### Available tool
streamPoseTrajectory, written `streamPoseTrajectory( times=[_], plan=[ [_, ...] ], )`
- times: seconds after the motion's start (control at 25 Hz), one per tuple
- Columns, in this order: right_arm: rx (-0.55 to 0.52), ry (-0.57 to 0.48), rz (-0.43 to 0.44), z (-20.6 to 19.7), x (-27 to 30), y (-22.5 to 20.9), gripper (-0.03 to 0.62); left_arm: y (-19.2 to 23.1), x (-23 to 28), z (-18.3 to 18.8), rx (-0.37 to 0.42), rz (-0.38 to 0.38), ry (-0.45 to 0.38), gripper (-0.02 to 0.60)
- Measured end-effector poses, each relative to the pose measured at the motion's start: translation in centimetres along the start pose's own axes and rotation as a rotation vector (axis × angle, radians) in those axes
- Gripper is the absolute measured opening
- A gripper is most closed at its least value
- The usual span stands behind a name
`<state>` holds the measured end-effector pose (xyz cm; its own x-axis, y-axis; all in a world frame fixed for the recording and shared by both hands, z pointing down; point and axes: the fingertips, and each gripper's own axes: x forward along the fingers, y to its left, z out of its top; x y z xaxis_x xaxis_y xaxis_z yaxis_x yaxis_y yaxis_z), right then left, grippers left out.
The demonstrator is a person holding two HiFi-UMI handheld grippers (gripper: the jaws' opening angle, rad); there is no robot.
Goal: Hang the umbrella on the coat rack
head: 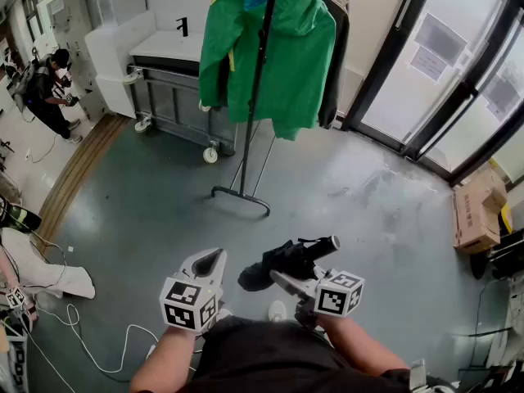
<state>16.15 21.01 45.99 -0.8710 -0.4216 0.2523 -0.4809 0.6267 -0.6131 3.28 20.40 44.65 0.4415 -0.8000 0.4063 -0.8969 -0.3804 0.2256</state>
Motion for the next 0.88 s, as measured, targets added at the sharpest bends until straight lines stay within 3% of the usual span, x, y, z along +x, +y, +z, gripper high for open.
streamPoseTrajectory(
  times=[0.88],
  plan=[
    [-0.04, -0.017, 0.035, 0.4, 0.3, 1.5, 0.227, 0.6, -0.8, 0.1, 0.014, -0.002, -0.002, 0.015]
  ],
)
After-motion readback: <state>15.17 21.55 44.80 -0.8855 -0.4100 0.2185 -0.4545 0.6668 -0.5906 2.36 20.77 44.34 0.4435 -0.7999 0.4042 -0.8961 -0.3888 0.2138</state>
